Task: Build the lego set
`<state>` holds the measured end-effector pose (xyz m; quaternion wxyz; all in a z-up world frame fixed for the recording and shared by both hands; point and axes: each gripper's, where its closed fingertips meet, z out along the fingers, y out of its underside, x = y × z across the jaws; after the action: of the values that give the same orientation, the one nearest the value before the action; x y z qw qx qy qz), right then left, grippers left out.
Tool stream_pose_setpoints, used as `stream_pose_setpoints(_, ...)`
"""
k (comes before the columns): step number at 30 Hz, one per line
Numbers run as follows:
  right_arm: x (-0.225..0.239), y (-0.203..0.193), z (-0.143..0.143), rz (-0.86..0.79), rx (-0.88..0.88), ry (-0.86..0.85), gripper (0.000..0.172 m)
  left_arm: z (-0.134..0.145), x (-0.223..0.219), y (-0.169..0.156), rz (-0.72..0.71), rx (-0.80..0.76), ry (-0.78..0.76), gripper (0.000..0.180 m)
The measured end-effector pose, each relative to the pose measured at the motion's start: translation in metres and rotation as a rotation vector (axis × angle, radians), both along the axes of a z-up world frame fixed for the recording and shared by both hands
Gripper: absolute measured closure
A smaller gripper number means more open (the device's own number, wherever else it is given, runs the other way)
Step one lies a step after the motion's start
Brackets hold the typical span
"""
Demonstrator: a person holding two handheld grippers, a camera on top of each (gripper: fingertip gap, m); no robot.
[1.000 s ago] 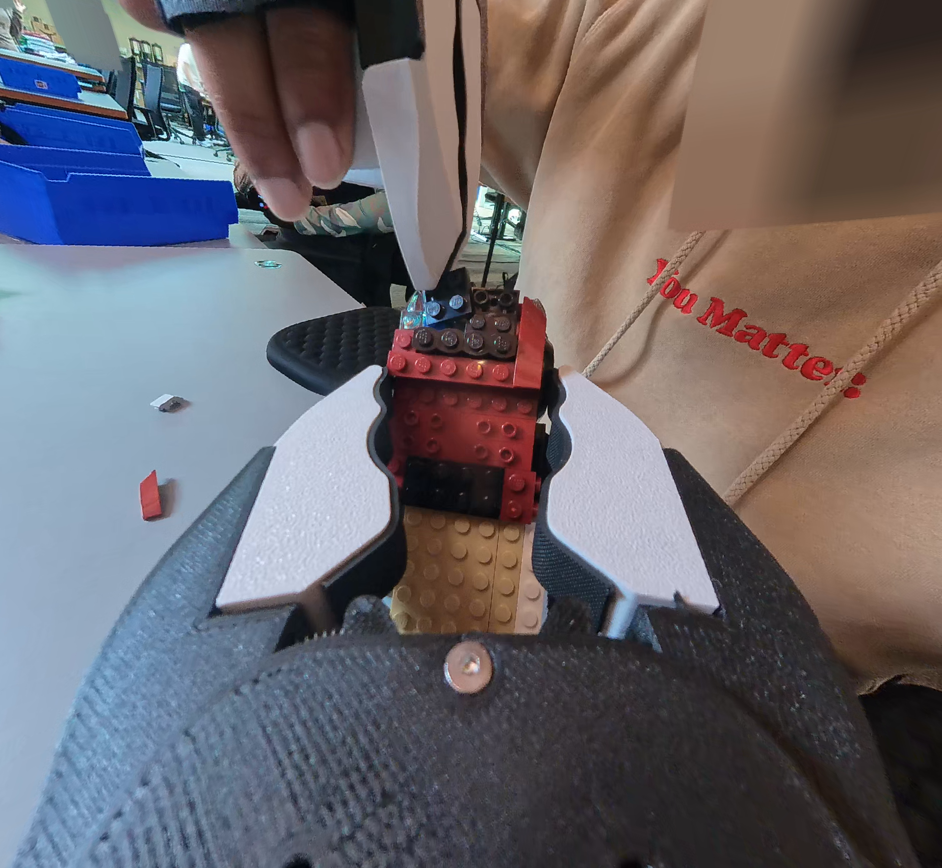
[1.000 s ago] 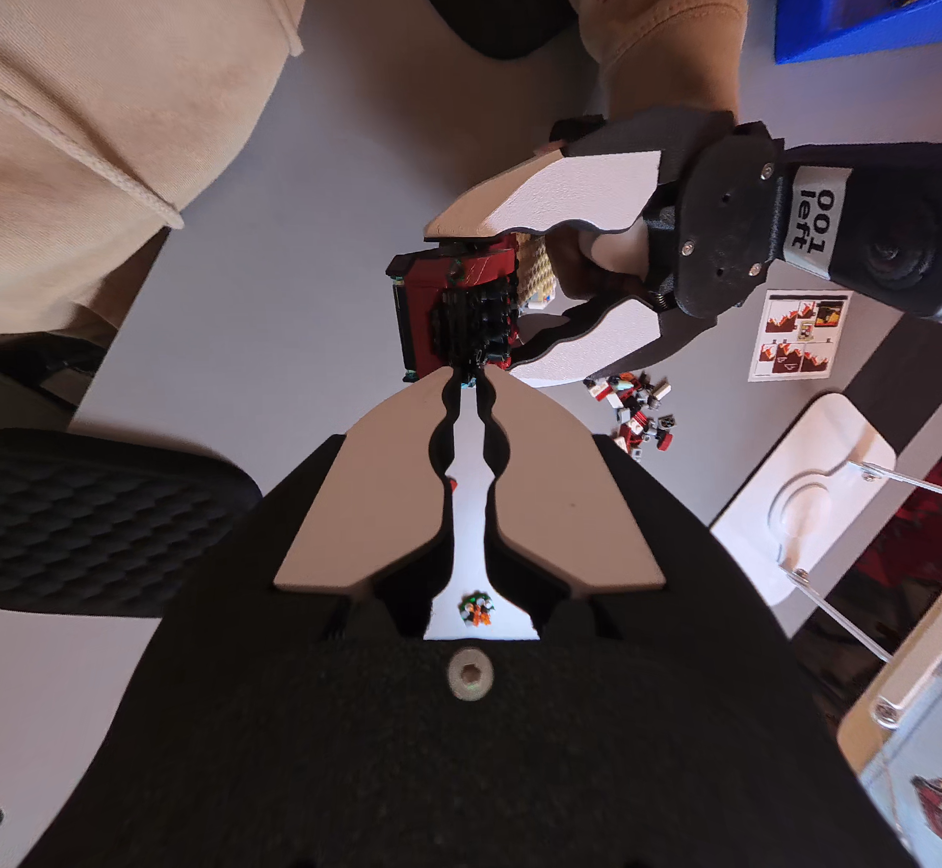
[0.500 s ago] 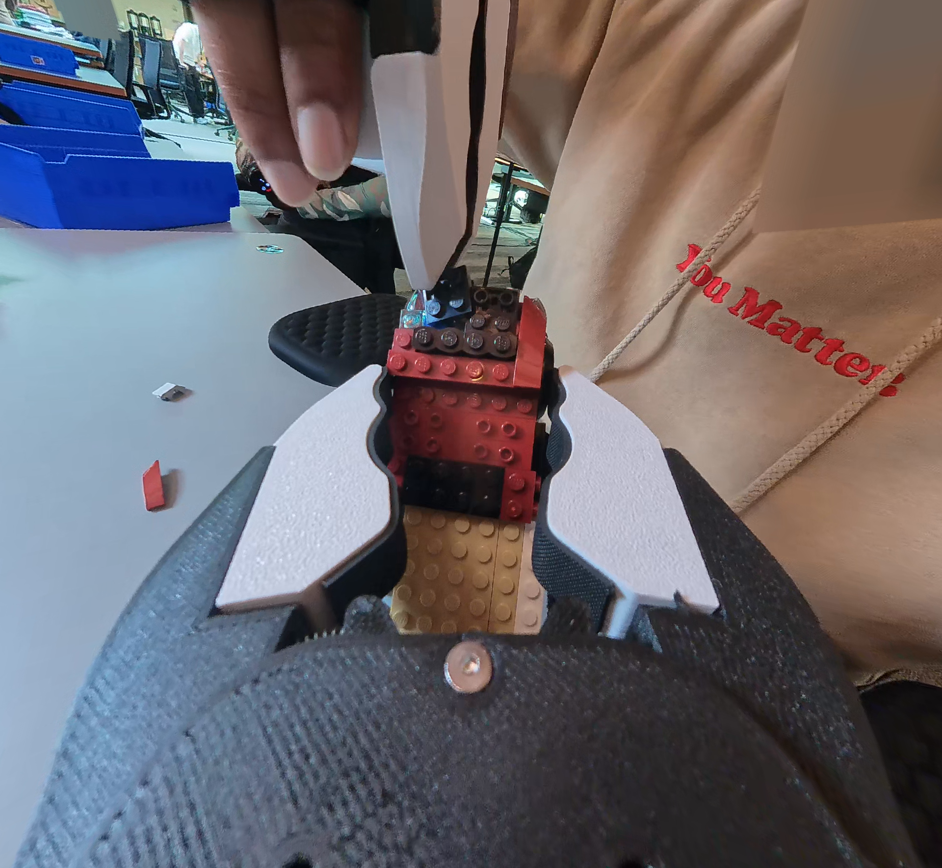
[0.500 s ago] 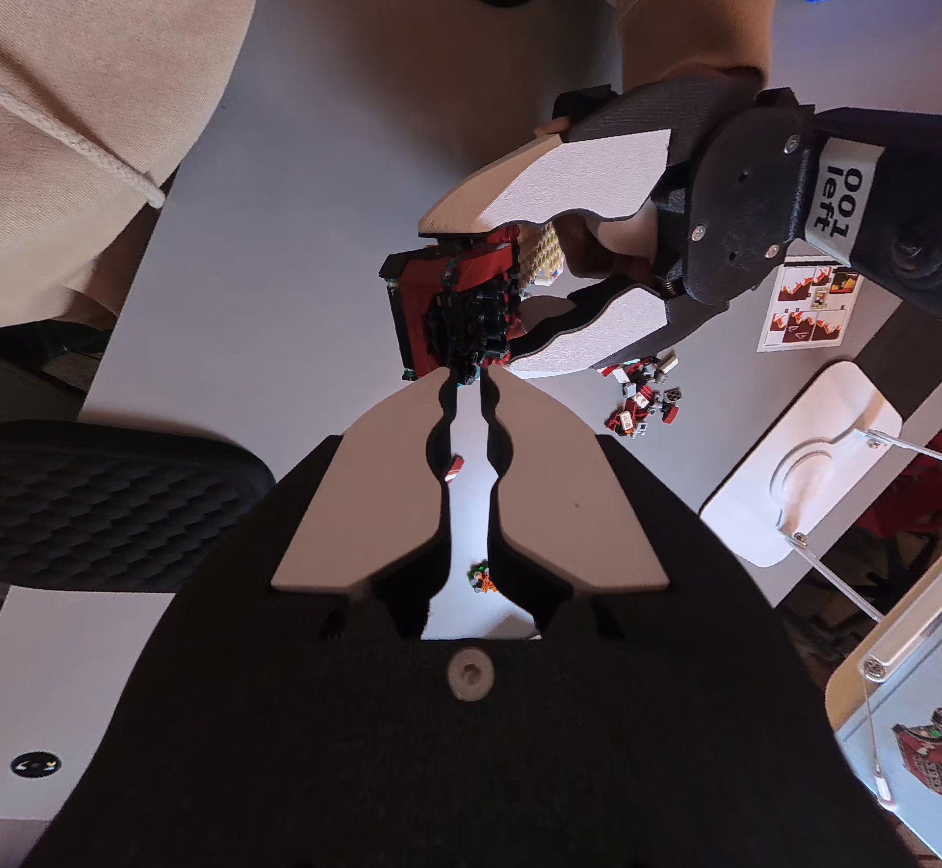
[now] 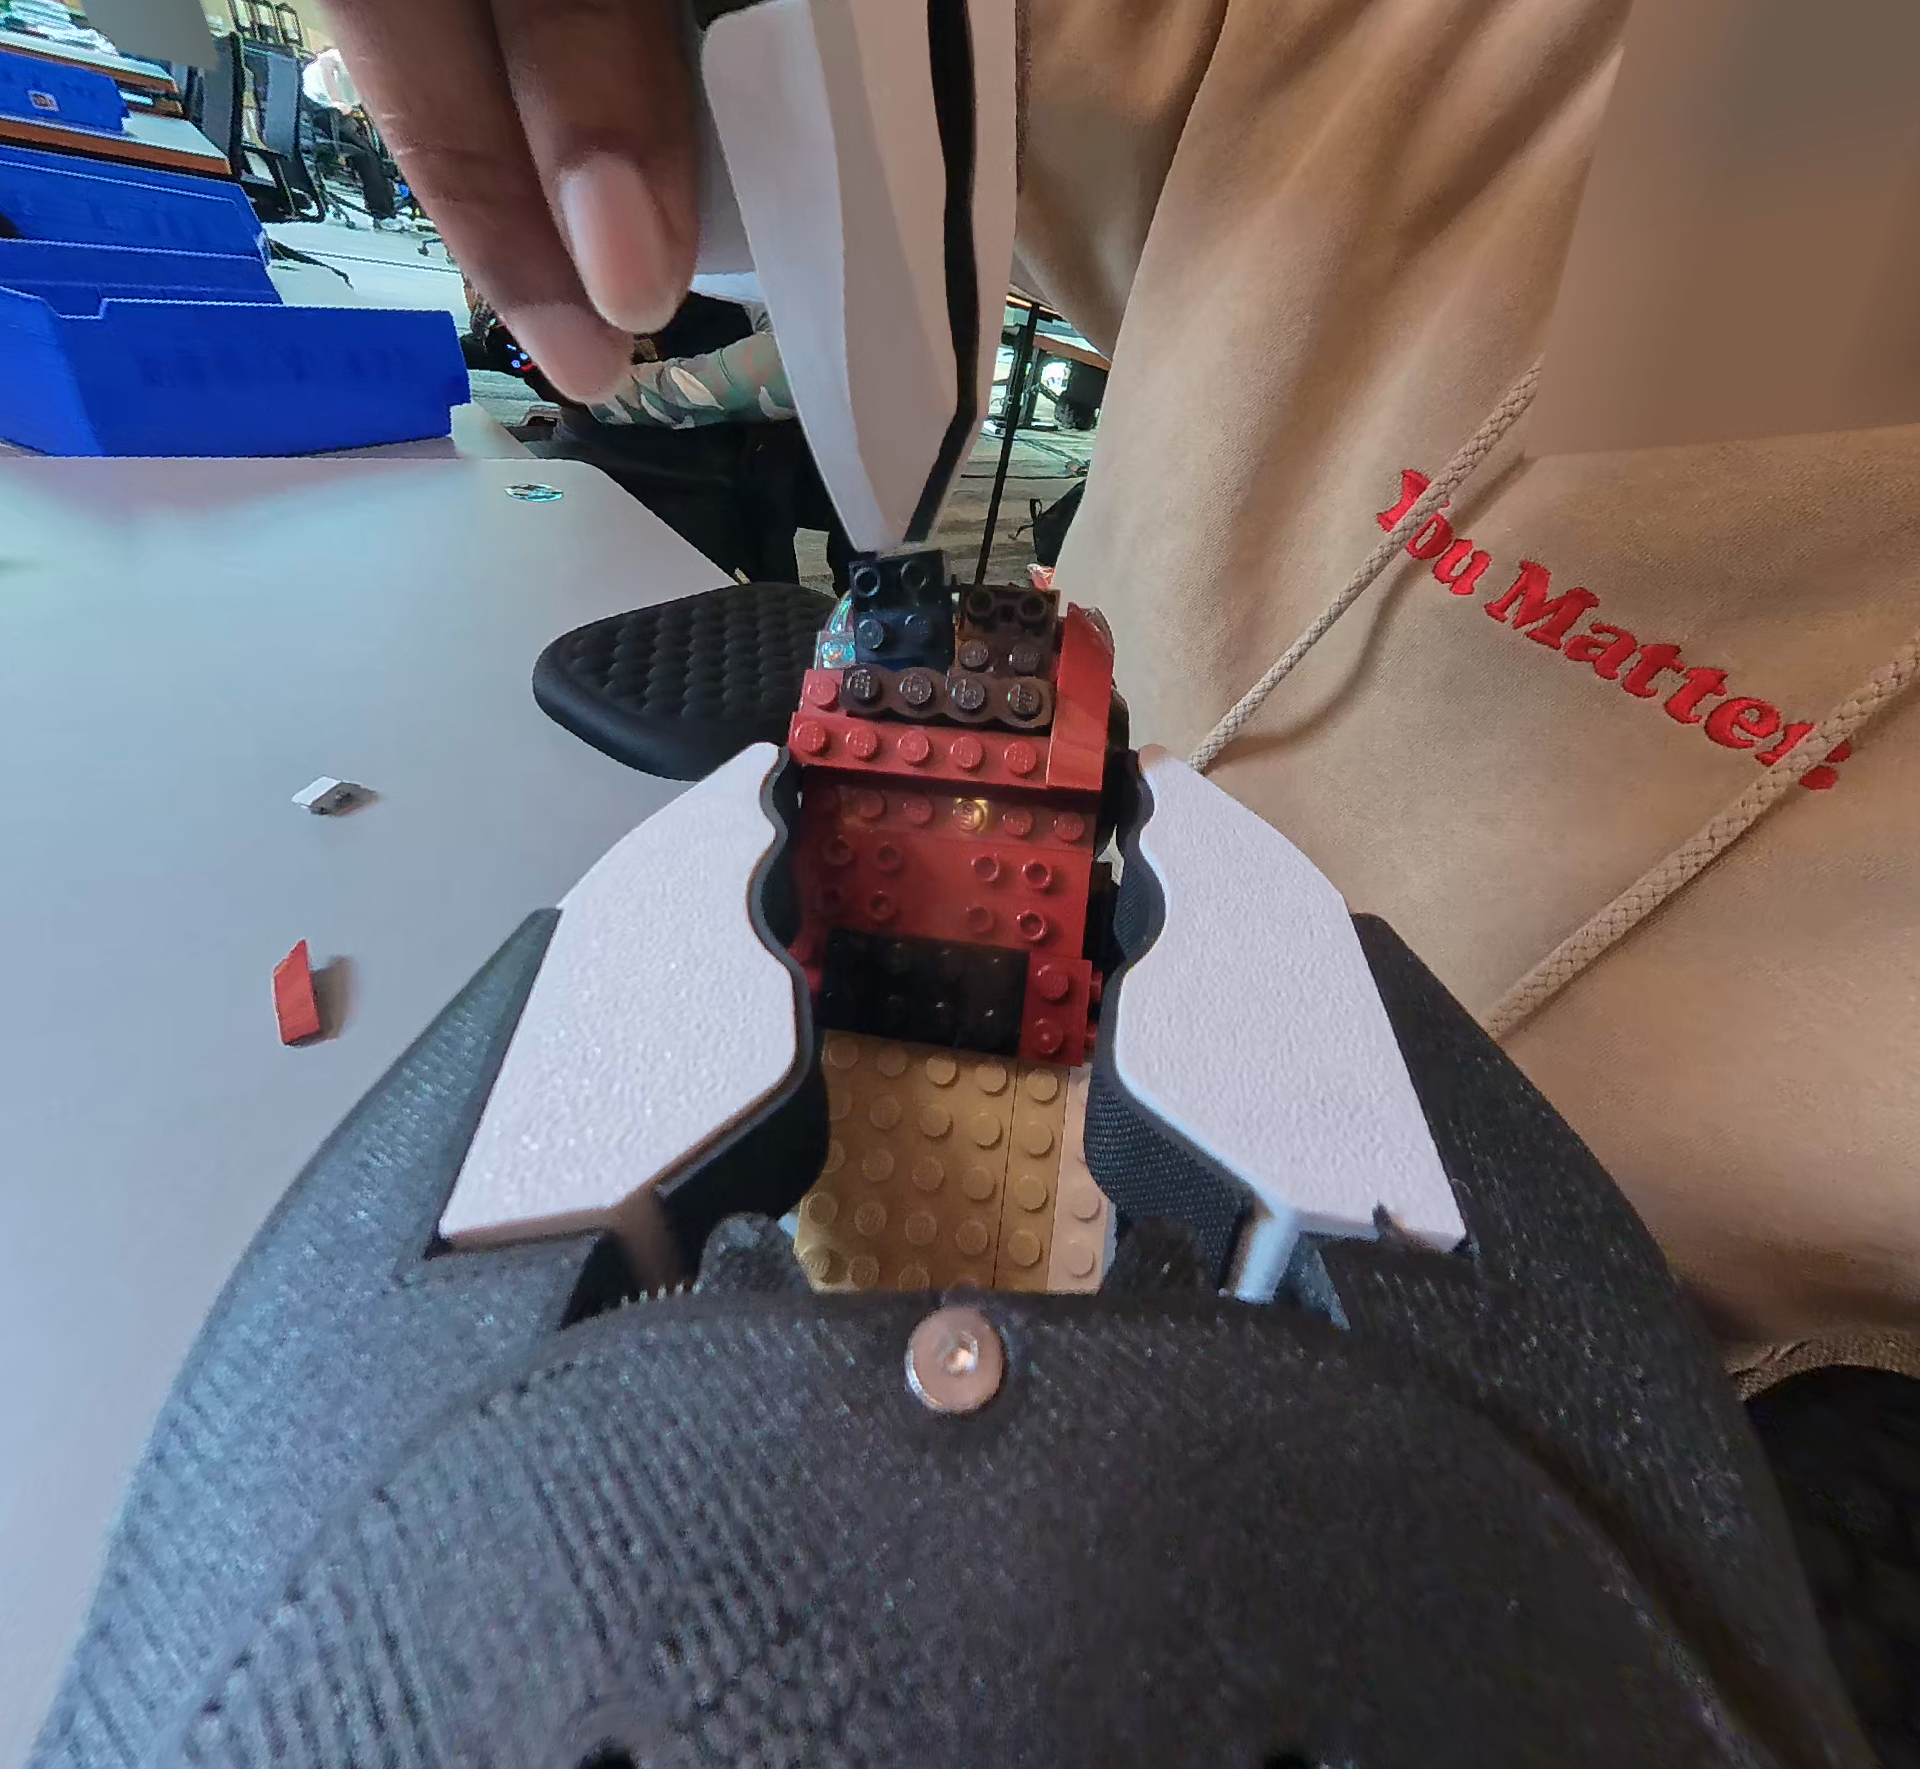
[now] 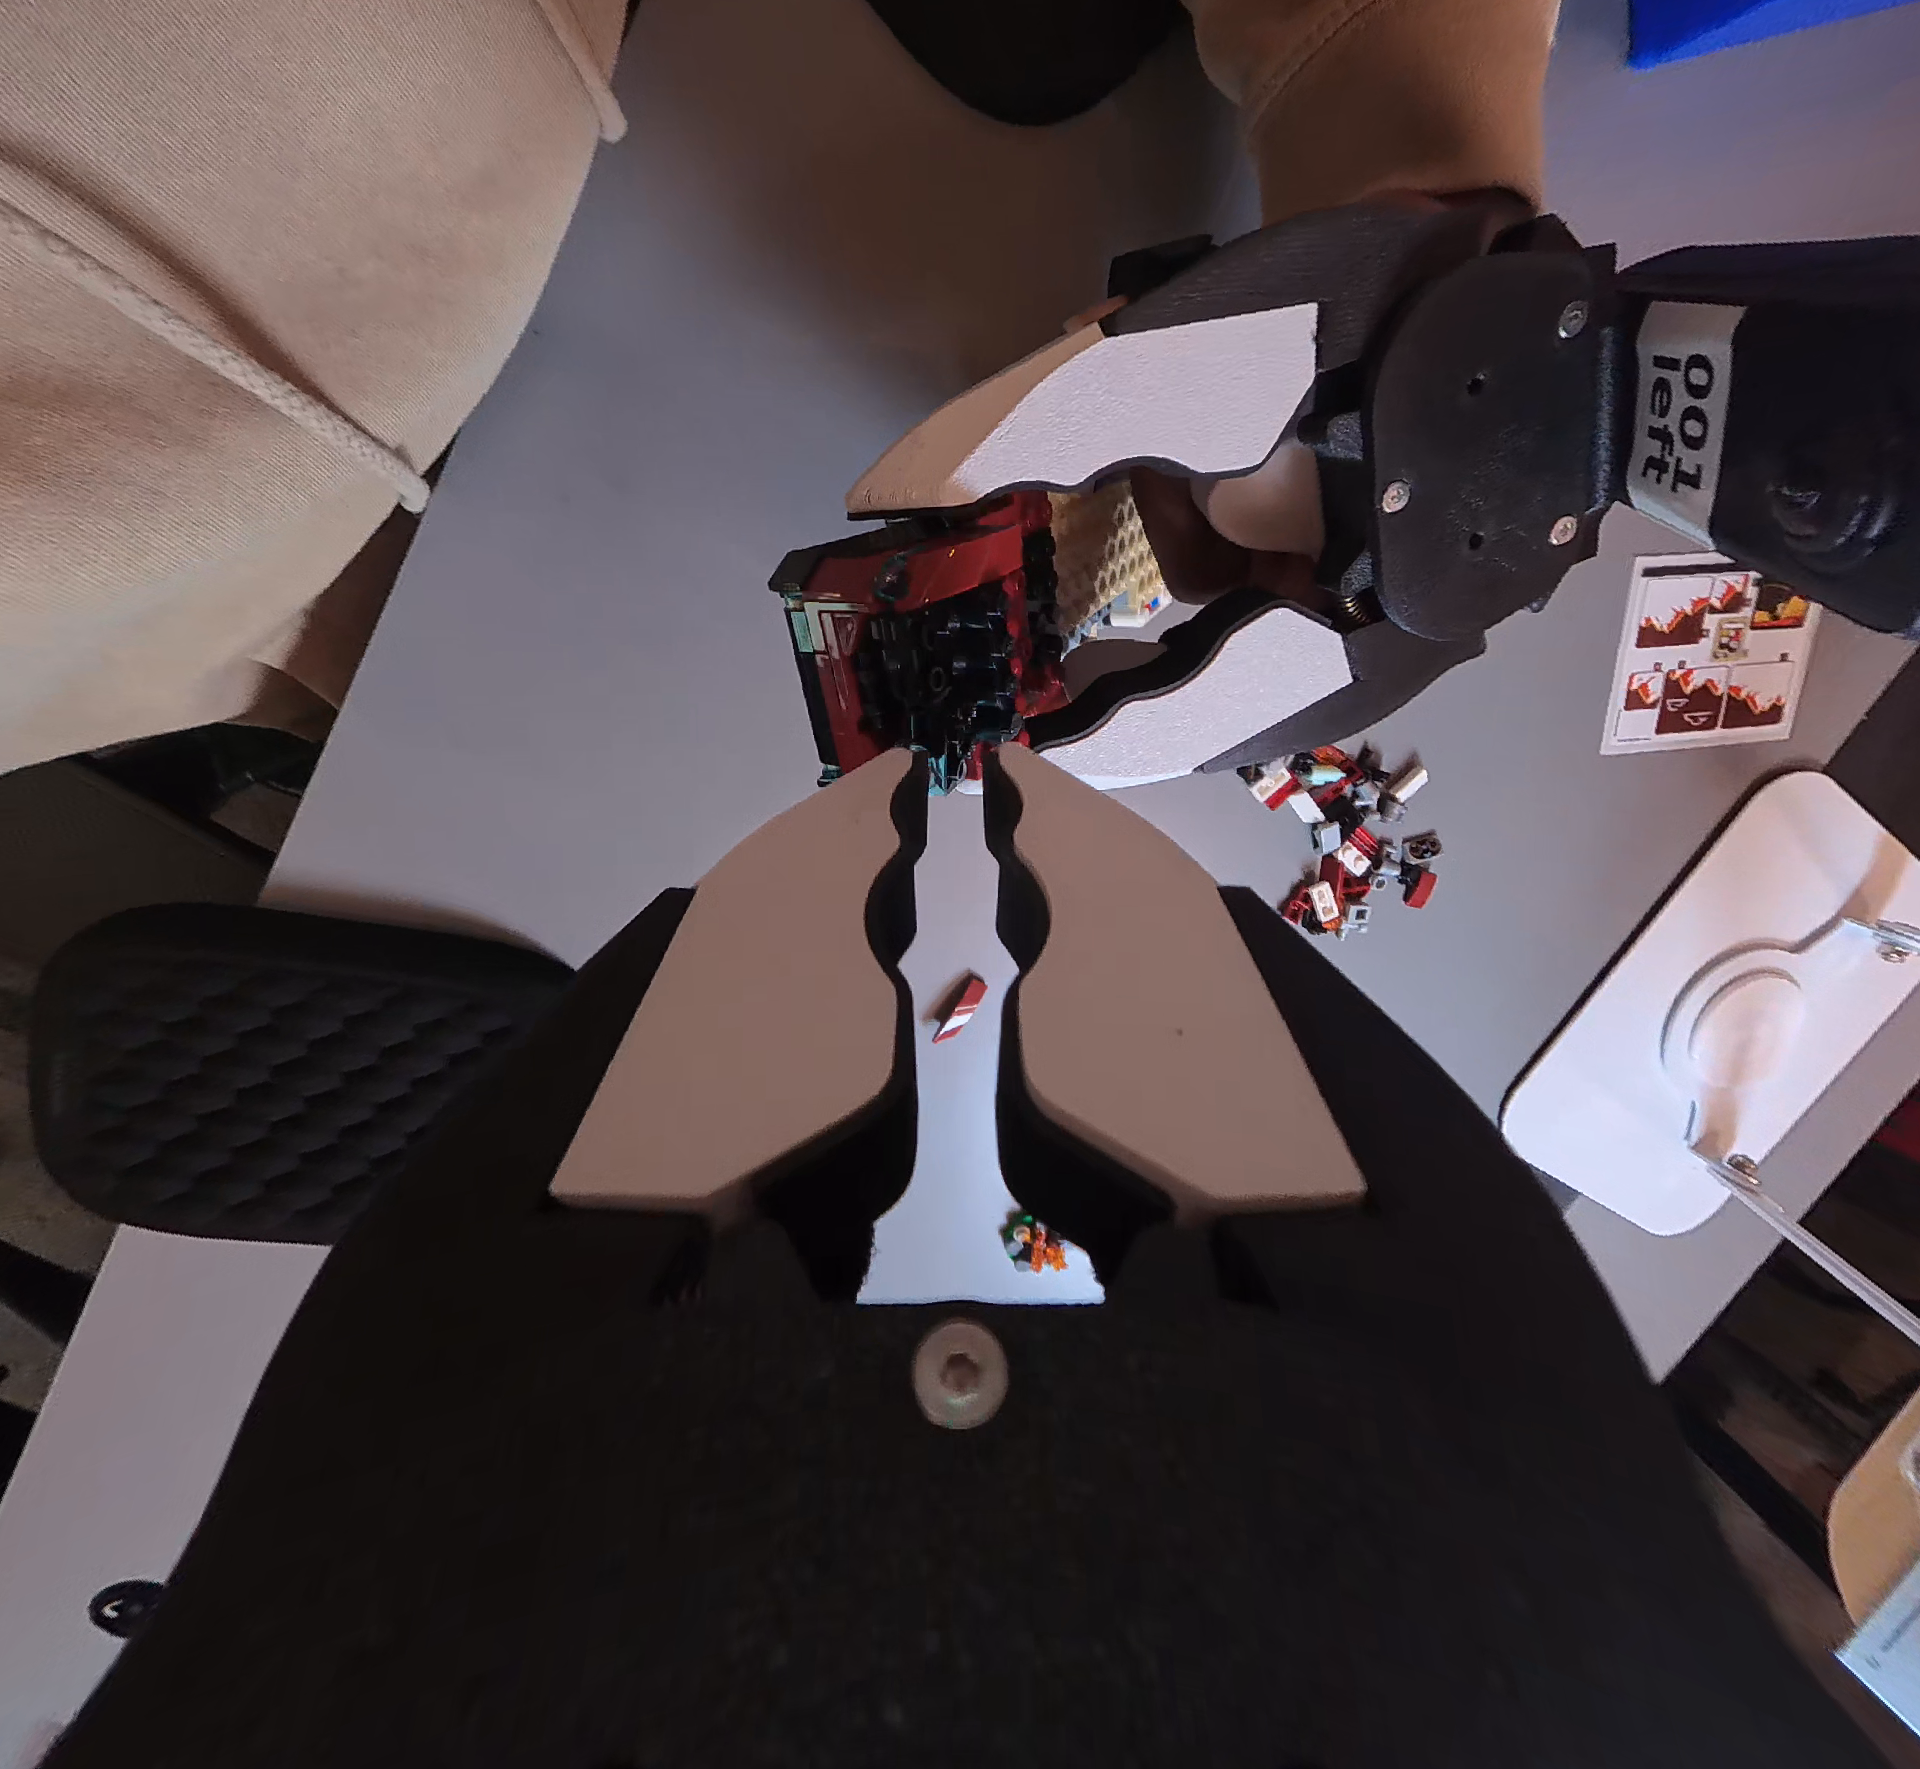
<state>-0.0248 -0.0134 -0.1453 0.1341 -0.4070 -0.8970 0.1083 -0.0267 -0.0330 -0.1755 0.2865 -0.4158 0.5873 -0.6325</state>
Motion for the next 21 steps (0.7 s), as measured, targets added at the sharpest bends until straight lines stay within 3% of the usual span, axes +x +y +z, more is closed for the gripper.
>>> stream_pose_setpoints(8, 0.001, -0.0051, -0.0058, 0.008, -0.054, -0.029, 0.166, -0.0002, -0.0005, -0.0028, -0.02, -0.007, 0.006, 0.122)
stream_pose_setpoints(21, 0.0023, -0.0073, -0.0081, 0.056, 0.08, -0.091, 0.166, -0.0013, -0.0002, -0.0026, -0.022, -0.008, 0.017, 0.122)
